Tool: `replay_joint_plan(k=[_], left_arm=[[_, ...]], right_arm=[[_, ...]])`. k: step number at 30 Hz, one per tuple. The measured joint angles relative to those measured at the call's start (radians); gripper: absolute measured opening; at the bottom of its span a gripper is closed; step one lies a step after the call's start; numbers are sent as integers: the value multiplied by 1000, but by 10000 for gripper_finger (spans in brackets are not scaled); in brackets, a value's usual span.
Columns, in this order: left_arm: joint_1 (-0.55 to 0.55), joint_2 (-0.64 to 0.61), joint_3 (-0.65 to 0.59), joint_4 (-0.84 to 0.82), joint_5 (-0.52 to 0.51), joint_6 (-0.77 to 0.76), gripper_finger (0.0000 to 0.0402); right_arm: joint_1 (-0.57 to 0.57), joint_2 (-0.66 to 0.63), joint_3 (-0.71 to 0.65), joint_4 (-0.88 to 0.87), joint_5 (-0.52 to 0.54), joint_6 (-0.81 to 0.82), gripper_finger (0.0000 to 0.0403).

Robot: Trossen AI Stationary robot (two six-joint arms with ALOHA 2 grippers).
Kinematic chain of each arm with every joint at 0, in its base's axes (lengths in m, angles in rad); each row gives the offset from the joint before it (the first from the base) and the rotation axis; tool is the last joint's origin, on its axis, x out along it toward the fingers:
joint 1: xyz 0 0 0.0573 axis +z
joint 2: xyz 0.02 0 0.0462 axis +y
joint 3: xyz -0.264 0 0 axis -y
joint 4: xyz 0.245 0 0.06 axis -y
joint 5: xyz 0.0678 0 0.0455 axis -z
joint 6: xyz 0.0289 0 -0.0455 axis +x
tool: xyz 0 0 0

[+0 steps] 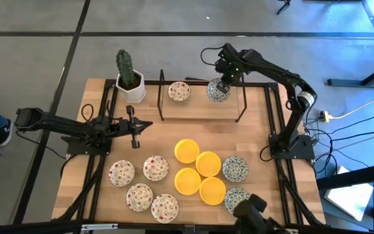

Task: Pick & Place Mini bowls
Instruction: Put the top blue bowl on the shelf

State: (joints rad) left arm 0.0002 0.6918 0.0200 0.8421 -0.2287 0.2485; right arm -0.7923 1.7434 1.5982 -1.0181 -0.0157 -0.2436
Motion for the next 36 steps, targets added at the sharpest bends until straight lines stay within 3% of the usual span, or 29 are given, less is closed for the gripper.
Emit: replay_joint_plan(k=[8, 27, 36], left_arm=[[0, 0, 0, 0, -6, -3, 2], [0, 0, 0, 0, -6, -19, 4], [0, 0, 0, 0, -6, -18, 5]], right_arm=[[-9, 75, 0, -11, -17, 40, 14], [-42, 83, 2, -88, -27, 102, 14], [-21, 85, 1, -72, -31, -19, 14]])
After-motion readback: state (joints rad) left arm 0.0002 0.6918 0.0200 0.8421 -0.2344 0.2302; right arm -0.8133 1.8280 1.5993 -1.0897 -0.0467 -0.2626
